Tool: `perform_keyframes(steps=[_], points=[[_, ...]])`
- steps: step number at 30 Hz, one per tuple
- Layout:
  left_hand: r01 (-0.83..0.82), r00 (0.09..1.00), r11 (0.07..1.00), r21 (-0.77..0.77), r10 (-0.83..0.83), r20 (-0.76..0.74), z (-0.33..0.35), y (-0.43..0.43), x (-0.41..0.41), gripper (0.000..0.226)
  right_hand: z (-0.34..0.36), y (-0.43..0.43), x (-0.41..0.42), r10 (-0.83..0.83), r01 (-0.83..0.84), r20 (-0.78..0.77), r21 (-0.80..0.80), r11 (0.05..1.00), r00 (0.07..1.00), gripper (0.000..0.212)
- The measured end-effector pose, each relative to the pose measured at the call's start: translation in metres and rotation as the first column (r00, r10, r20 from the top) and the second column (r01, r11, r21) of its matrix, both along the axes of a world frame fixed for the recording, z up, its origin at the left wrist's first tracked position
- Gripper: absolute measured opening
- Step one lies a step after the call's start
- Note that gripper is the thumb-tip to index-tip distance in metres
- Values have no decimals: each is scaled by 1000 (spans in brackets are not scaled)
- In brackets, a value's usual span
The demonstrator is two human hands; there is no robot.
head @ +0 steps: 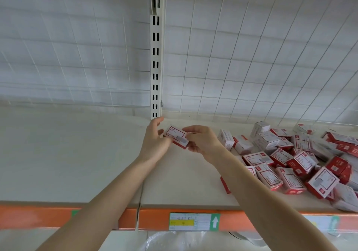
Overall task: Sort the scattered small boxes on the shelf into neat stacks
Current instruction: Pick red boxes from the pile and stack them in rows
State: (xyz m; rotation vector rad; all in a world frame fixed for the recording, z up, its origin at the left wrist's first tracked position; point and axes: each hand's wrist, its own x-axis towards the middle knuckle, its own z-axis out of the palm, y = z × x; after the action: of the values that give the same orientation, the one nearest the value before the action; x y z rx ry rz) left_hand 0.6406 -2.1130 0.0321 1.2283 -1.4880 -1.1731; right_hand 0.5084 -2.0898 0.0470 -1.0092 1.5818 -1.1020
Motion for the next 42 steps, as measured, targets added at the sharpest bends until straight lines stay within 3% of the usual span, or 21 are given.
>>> perform_keyframes(steps=[2,5,9,11,13,15,17,22,27,33,42], points=[[139,957,969,-204,-79,280,-2,-1,5,67,-2,-4,-1,27,-26,-77,10,1000,997,26],[370,725,900,-231,-124,677,-5,-6,10,69,-2,-5,1,93,-92,-163,16,996,982,25],[376,508,909,-180,-40,860,-1,-12,11,41,-1,-7,-4,76,-108,-388,-61,992,919,22],[376,439,911,-167,-16,898,1,-18,10,35,0,-9,-11,29,-91,-603,-73,993,797,26],[368,419,920,-137,-32,907,0,-26,9,32,-1,-11,-19,63,-113,-785,-9,994,617,33],[363,432,924,-123,-49,901,-2,-34,7,31,-4,-13,-24,173,-146,-870,118,982,462,39],[359,438,925,-127,-47,898,-6,-40,3,30,-8,-17,-26,250,-161,-886,201,966,391,42],[341,418,931,-127,-29,908,-10,-55,-10,32,-15,-31,-28,241,-185,-903,185,965,356,42],[295,343,932,-211,103,934,-4,-53,-21,35,-16,-47,-30,239,-196,-901,177,964,363,44],[352,286,926,-134,30,958,-10,-28,-32,49,-14,-67,-32,214,-182,-899,153,971,382,41],[301,325,937,-175,72,943,-21,-42,-27,55,-16,-77,-31,171,-130,-915,132,983,365,40]])
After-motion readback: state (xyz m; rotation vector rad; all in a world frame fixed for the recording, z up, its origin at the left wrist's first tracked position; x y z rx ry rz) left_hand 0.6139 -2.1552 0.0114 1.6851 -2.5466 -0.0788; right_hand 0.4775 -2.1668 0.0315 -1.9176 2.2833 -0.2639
